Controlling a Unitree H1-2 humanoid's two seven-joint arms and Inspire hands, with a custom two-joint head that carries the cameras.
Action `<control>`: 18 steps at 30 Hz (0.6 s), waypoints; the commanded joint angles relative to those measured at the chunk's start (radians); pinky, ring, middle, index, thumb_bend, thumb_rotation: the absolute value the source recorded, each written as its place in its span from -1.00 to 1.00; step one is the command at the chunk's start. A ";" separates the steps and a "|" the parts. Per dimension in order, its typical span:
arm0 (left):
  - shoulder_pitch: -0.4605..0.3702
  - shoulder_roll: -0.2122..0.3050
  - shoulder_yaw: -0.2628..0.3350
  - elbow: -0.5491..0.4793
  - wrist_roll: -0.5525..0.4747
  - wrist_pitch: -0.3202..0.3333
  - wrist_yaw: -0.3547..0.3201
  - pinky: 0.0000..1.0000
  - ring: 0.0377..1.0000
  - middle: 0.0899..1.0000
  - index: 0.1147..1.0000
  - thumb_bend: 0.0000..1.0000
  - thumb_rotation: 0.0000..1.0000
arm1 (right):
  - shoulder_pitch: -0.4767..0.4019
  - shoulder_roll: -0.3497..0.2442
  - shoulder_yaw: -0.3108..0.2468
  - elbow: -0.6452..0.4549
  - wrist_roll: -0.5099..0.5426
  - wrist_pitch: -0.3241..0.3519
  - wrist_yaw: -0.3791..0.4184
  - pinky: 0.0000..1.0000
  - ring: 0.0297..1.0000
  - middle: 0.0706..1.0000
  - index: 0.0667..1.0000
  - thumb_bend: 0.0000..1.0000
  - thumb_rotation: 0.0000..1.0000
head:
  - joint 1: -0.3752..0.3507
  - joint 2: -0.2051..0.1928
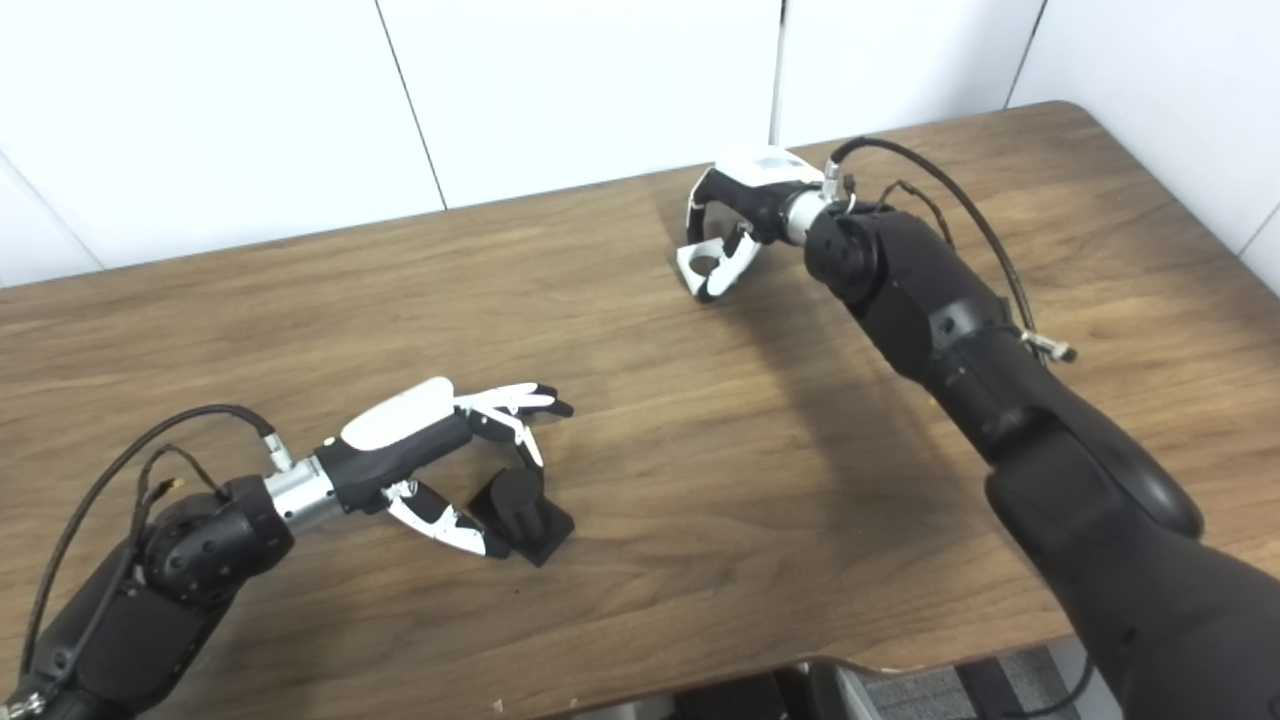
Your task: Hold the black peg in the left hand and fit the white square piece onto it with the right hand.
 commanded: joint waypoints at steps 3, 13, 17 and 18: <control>0.009 0.025 -0.019 0.028 0.049 0.022 -0.053 0.73 0.91 0.81 -0.14 0.04 -0.84 | -0.007 -0.044 -0.063 -0.123 0.031 0.003 -0.010 0.80 0.77 0.59 -0.11 0.03 -0.72 | 0.000 -0.004; 0.001 0.021 -0.022 0.050 0.043 0.022 -0.051 0.70 0.91 0.81 -0.14 0.04 -0.84 | 0.039 -0.083 -0.135 -0.338 0.058 0.016 0.047 0.86 0.86 0.61 -0.11 0.04 -0.72 | 0.007 -0.003; -0.002 0.019 -0.018 0.052 0.043 0.023 -0.057 0.70 0.91 0.81 -0.14 0.04 -0.84 | 0.049 -0.090 -0.152 -0.425 0.084 0.029 0.095 0.80 0.85 0.62 -0.11 0.04 -0.72 | 0.018 0.002; -0.002 0.018 -0.017 0.052 0.043 0.023 -0.057 0.70 0.91 0.81 -0.14 0.04 -0.84 | 0.051 -0.092 -0.153 -0.441 0.089 0.029 0.103 0.78 0.84 0.62 -0.11 0.04 -0.72 | 0.019 0.002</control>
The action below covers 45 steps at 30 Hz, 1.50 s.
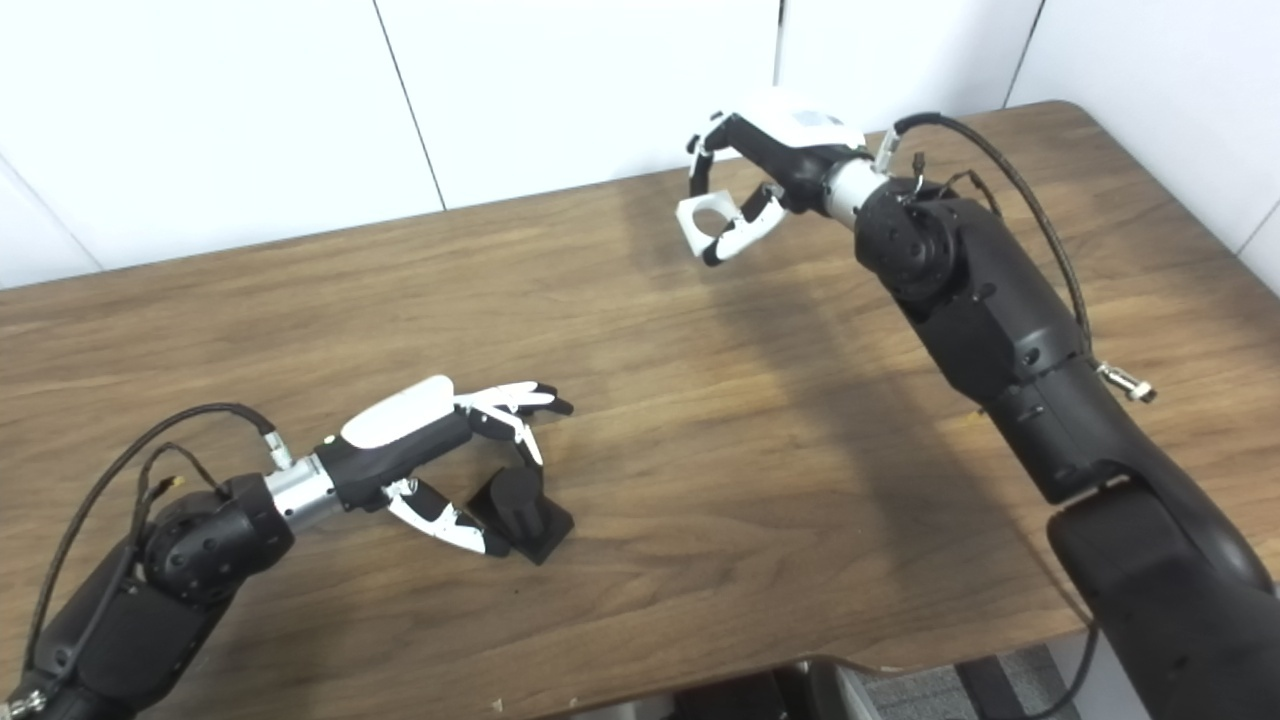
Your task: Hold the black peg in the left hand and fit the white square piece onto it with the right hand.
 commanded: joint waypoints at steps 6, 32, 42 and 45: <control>0.003 0.017 -0.016 0.042 0.047 0.024 -0.057 0.67 0.90 0.81 -0.14 0.04 -0.84 | -0.018 -0.027 -0.038 -0.212 0.078 0.052 0.108 0.75 0.86 0.65 -0.11 0.04 -0.71 | 0.023 0.006; 0.019 -0.008 0.050 0.026 0.167 0.098 -0.003 0.64 0.90 0.82 -0.14 0.04 -0.84 | 0.150 0.239 -0.011 -0.648 -0.056 0.408 0.254 1.00 0.93 0.64 -0.12 0.04 -0.72 | 0.118 0.026; 0.023 -0.017 0.053 0.014 0.186 0.135 -0.011 0.67 0.89 0.81 -0.14 0.04 -0.84 | 0.231 0.281 0.033 -0.695 -0.096 0.407 0.300 1.00 0.92 0.63 -0.12 0.04 -0.72 | 0.126 0.038; 0.021 -0.019 0.050 0.010 0.190 0.139 -0.010 0.67 0.89 0.81 -0.14 0.04 -0.84 | 0.245 0.293 0.040 -0.702 -0.103 0.407 0.306 1.00 0.93 0.63 -0.12 0.04 -0.72 | 0.131 0.041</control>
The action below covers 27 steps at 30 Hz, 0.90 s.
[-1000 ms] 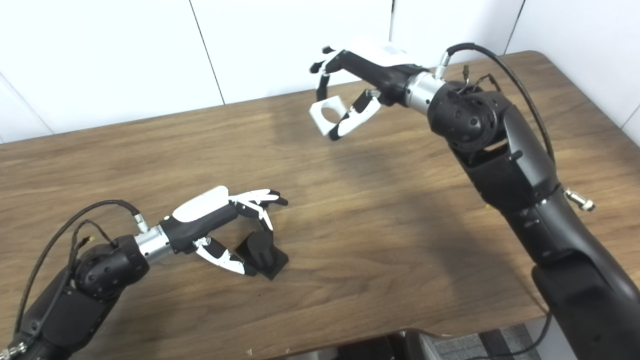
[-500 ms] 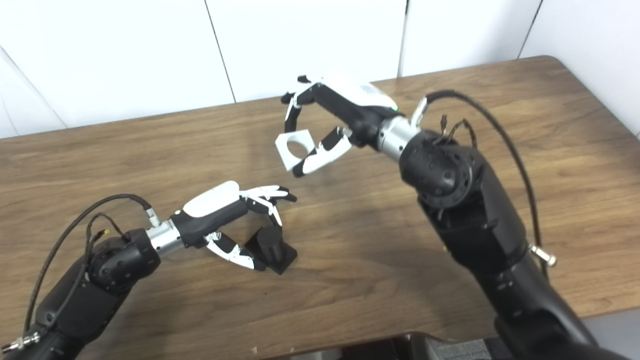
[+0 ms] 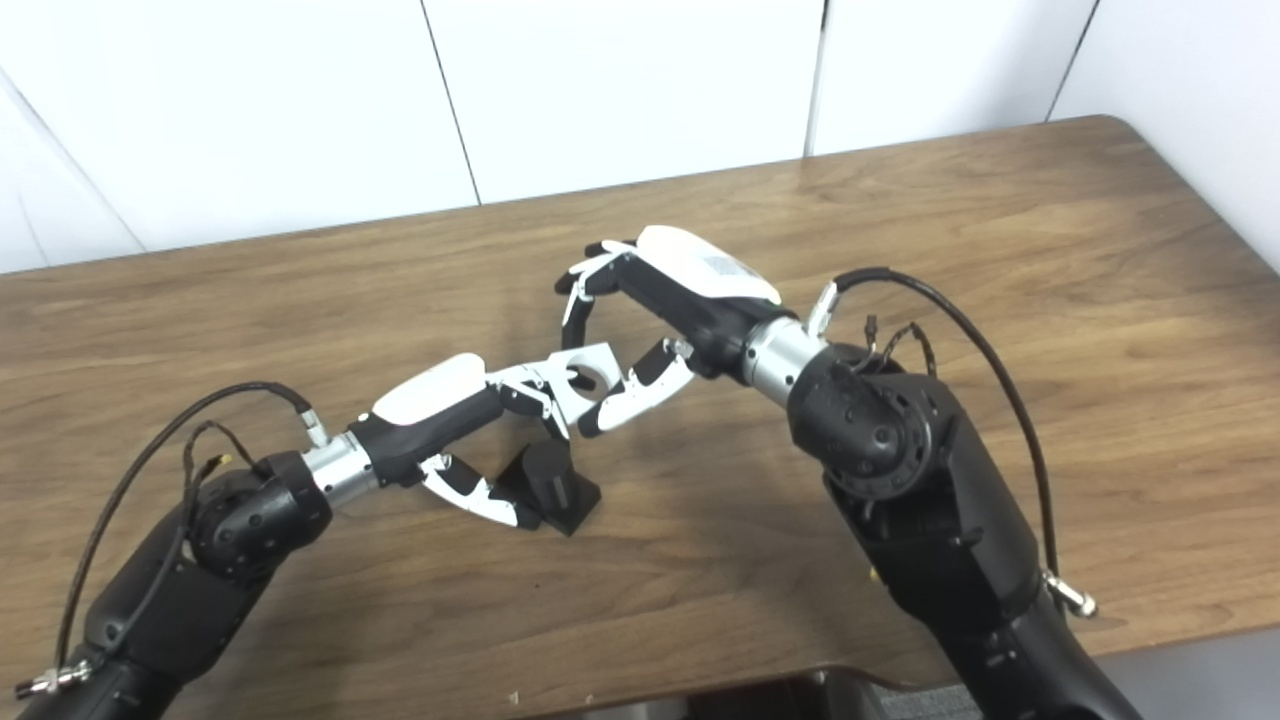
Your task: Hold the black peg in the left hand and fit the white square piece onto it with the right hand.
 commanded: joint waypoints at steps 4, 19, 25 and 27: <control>0.006 0.019 -0.015 0.024 0.095 0.070 -0.033 0.67 0.89 0.81 -0.14 0.04 -0.84 | -0.008 0.026 0.003 -0.043 -0.006 0.001 0.017 1.00 0.96 0.65 -0.12 0.04 -0.72 | 0.008 0.005; 0.000 0.016 -0.017 0.015 0.107 0.077 -0.037 0.68 0.88 0.79 -0.14 0.04 -0.84 | 0.011 0.019 0.049 -0.019 0.009 -0.022 0.016 1.00 0.93 0.64 -0.12 0.04 -0.72 | 0.022 0.016; -0.001 0.012 -0.022 0.014 0.107 0.083 -0.036 0.69 0.88 0.79 -0.14 0.04 -0.84 | -0.006 0.011 0.076 0.006 0.007 -0.042 0.015 1.00 0.93 0.64 -0.12 0.04 -0.72 | 0.037 0.019; -0.002 0.010 -0.023 0.018 0.107 0.078 -0.032 0.68 0.88 0.79 -0.14 0.04 -0.84 | -0.012 0.011 0.081 0.015 0.008 -0.052 0.010 1.00 0.92 0.64 -0.12 0.04 -0.72 | 0.038 0.019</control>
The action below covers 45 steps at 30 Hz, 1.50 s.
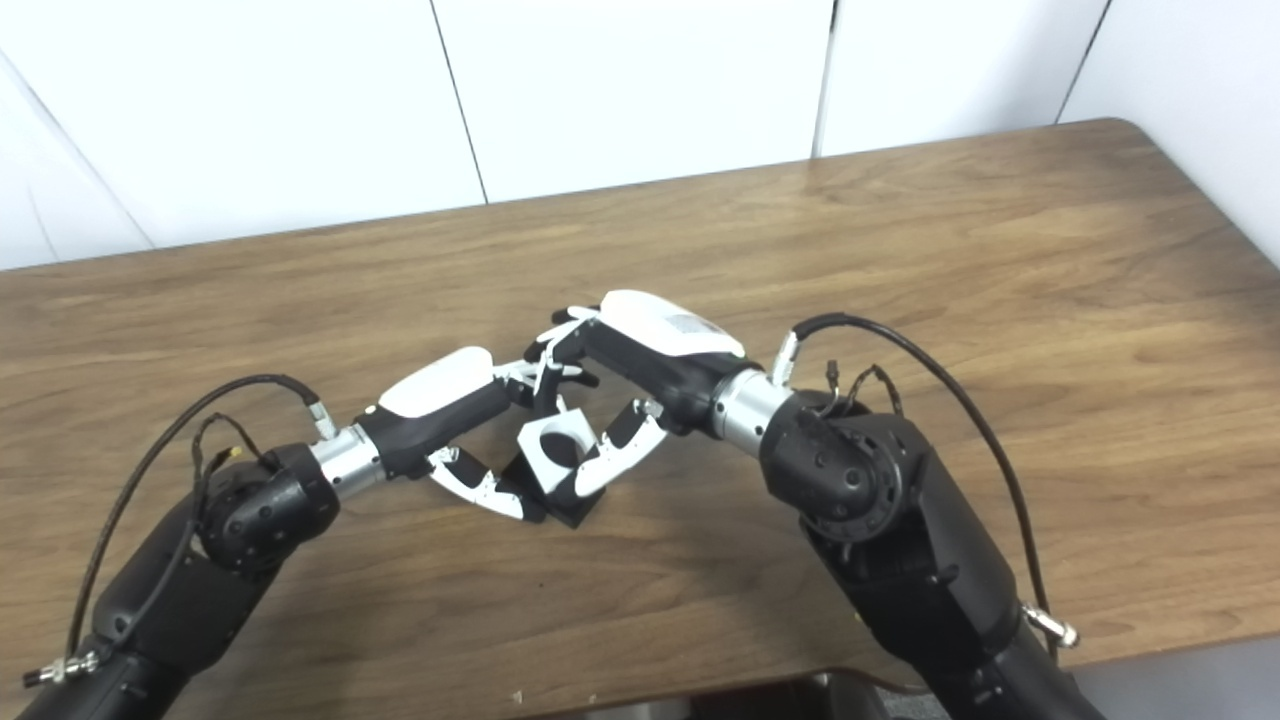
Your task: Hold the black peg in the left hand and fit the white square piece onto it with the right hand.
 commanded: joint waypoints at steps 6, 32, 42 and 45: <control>0.009 0.012 -0.019 0.031 0.085 0.032 -0.022 0.66 0.86 0.76 -0.14 0.04 -0.84 | -0.066 0.000 0.001 0.014 0.010 -0.041 -0.025 1.00 0.92 0.64 -0.12 0.04 -0.71 | 0.005 0.001; 0.020 0.019 -0.017 0.004 0.079 0.042 -0.035 0.66 0.87 0.77 -0.14 0.04 -0.84 | -0.097 -0.013 0.015 0.089 0.024 -0.074 -0.038 1.00 0.91 0.65 -0.12 0.04 -0.71 | 0.013 0.010; 0.018 0.020 -0.016 0.002 0.078 0.050 -0.041 0.65 0.86 0.77 -0.14 0.04 -0.84 | -0.102 -0.028 0.017 0.097 0.038 -0.081 -0.038 1.00 0.91 0.65 -0.12 0.04 -0.71 | 0.014 0.015; 0.017 0.020 -0.016 0.000 0.076 0.057 -0.045 0.66 0.86 0.77 -0.14 0.04 -0.84 | -0.103 -0.036 0.020 0.098 0.040 -0.086 -0.034 1.00 0.90 0.66 -0.12 0.04 -0.71 | 0.008 0.016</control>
